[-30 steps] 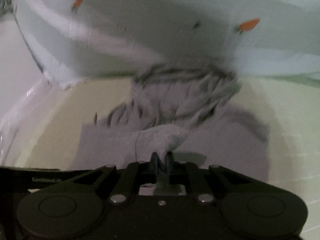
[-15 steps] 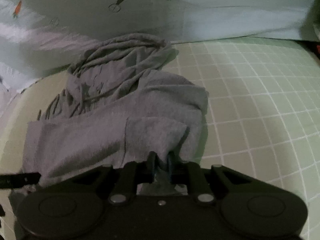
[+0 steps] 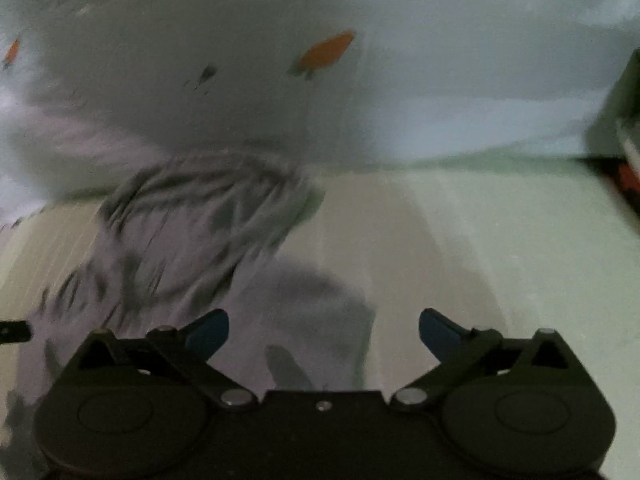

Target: Fold clothes

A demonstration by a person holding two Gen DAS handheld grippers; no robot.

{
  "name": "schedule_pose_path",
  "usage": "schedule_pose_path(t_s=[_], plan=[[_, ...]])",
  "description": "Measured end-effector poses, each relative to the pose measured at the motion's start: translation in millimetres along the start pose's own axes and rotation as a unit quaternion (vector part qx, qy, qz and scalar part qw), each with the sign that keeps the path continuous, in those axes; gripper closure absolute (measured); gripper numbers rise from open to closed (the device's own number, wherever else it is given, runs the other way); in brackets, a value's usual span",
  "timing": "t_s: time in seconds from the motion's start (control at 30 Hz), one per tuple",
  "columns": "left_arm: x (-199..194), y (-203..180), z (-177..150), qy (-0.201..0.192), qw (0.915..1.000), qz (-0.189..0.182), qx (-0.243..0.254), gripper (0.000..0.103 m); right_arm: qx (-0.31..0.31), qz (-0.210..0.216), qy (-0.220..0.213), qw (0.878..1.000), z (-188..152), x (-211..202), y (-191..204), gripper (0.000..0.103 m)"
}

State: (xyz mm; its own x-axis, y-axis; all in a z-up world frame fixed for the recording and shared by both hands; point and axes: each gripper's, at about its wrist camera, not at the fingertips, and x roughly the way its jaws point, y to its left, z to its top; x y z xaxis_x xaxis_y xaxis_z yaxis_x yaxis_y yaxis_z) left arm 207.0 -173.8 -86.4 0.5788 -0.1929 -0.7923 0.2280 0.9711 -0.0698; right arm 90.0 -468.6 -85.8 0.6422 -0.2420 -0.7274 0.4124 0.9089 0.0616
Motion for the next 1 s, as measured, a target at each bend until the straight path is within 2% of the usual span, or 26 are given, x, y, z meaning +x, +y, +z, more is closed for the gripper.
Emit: schedule_pose_path(t_s=[0.2,0.33,0.4,0.47,0.53,0.6,0.63,0.73,0.9,1.0], plan=[[57,-11,60,-0.011,0.9999,-0.006,0.0,0.0,-0.034,-0.041,-0.009,0.999,46,51,1,0.0],[98,-23,92,0.003,0.9999,-0.003,-0.013,0.0,-0.053,-0.046,-0.008,0.998,73,94,6,0.0],[115,-27,102,0.013,0.9997,0.01,-0.018,0.0,-0.05,-0.037,-0.007,0.998,85,114,10,0.001],[129,-29,109,0.017,0.9987,0.047,-0.012,0.0,-0.054,-0.034,0.002,0.998,94,133,14,0.001],[137,-24,115,0.017,0.9954,0.092,-0.023,0.0,-0.072,-0.064,0.008,0.995,99,150,18,0.005],[137,-9,118,0.022,0.9946,0.079,-0.063,0.0,-0.075,-0.105,0.004,0.992,103,155,15,0.008],[137,-2,119,0.024,0.9937,0.073,-0.082,0.0,-0.06,-0.101,-0.001,0.993,105,152,9,0.008],[121,2,114,0.001,0.9933,0.078,-0.085,0.0,-0.008,-0.073,-0.026,0.997,105,128,-10,0.008],[62,-2,103,-0.064,0.9908,0.083,-0.086,0.0,-0.042,-0.09,-0.086,0.991,95,70,-8,0.008],[24,-2,93,-0.102,0.9877,0.079,-0.089,0.0,-0.037,-0.094,-0.111,0.989,88,33,-9,0.008]])
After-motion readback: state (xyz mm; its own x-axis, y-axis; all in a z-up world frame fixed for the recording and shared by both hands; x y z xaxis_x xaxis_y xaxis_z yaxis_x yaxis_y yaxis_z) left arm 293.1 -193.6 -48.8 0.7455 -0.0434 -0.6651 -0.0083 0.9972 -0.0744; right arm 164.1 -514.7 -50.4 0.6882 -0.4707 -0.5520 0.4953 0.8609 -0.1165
